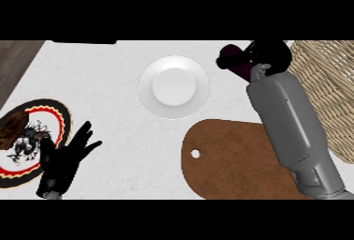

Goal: Pick the eggplant from the cutting board and place it in the basket

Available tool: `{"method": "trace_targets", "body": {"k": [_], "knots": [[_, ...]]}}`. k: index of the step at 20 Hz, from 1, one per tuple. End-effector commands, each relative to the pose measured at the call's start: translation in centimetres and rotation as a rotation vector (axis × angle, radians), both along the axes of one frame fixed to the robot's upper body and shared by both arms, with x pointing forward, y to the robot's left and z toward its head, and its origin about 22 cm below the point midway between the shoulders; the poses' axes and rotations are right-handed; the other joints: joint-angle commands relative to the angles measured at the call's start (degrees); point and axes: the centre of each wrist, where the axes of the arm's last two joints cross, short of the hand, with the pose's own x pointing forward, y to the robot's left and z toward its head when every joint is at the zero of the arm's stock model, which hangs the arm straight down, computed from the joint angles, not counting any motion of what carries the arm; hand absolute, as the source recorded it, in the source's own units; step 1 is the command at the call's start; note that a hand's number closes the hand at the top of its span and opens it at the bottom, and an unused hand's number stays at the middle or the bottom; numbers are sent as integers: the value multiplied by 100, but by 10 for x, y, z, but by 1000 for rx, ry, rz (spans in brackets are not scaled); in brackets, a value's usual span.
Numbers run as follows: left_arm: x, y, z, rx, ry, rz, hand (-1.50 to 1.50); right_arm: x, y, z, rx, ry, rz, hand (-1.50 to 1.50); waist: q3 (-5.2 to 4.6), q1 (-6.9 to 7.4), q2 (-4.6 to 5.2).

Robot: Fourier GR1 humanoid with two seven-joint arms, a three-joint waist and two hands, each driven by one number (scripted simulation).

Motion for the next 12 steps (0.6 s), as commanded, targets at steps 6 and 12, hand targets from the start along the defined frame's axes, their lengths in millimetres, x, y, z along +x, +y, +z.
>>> {"method": "trace_targets", "body": {"k": [6, 12], "knots": [[-18, 3, -21, 18, 134, 27, 0, 6, 0, 108, 98, -614, -404, 150, -46, 26, -6], [-8, -4, -17, 13, 131, 16, 0, 13, 1, 162, 17, -640, -567, 150, -52, -48, 3]]}}
